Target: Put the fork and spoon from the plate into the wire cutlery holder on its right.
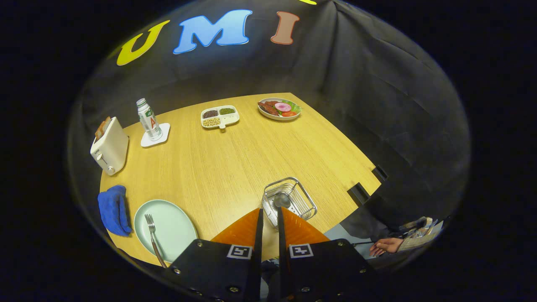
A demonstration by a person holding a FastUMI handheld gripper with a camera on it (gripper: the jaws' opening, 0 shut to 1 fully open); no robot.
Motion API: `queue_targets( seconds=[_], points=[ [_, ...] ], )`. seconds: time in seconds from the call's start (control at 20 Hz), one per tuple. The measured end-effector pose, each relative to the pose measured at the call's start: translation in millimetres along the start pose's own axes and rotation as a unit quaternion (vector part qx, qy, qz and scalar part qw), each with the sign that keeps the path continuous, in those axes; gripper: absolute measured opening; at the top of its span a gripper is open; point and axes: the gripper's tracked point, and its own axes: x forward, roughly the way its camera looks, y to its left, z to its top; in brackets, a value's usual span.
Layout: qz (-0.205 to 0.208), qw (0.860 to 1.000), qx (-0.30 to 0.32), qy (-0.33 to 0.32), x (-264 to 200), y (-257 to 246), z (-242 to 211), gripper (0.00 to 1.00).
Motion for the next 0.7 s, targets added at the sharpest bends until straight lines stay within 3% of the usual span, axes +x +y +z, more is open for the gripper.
queue_targets(
  seconds=[0.7],
  points=[
    [0.111,0.987,-0.114,0.037,-15.8,135.5,-56.4,0.20]
  ],
)
